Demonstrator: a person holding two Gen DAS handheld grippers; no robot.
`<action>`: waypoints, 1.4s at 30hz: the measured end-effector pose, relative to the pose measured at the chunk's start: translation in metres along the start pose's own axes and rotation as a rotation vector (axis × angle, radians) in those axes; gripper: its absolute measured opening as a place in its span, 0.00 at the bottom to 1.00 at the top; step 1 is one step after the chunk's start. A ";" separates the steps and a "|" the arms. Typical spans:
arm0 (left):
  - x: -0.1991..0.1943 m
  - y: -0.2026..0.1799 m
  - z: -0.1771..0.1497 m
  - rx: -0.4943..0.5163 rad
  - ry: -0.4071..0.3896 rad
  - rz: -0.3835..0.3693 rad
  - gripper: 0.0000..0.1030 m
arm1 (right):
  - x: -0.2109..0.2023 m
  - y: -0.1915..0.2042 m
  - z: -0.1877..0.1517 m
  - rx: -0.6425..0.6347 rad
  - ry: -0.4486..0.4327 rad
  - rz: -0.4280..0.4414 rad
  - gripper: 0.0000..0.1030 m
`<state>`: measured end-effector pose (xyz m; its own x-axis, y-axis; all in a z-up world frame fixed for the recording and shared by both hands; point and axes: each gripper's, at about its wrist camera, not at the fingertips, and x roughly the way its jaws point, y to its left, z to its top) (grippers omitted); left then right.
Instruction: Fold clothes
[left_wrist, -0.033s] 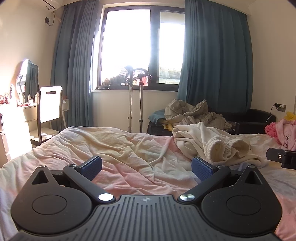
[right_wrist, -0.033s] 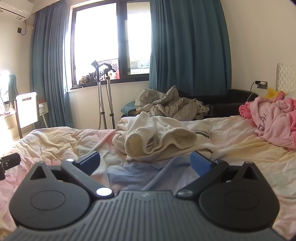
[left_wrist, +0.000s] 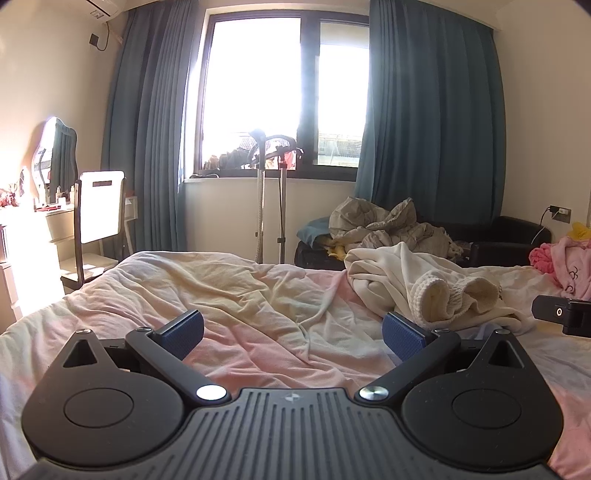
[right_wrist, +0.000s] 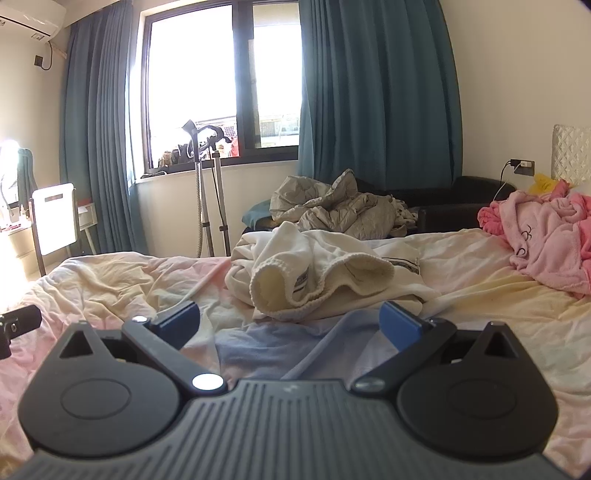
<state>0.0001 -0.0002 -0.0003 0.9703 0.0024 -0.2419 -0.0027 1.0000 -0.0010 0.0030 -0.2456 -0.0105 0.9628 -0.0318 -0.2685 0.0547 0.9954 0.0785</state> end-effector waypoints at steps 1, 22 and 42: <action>0.000 0.000 0.000 0.001 0.001 0.001 1.00 | 0.001 -0.004 0.002 0.024 0.005 0.002 1.00; 0.003 0.003 -0.006 -0.004 0.011 0.007 1.00 | -0.001 0.008 -0.009 -0.017 -0.054 -0.044 1.00; 0.004 0.004 -0.007 -0.007 0.011 -0.001 1.00 | -0.001 0.008 -0.007 -0.025 -0.045 -0.047 1.00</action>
<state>0.0018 0.0034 -0.0079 0.9675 0.0013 -0.2529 -0.0035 1.0000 -0.0082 0.0009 -0.2372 -0.0168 0.9703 -0.0821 -0.2277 0.0940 0.9947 0.0422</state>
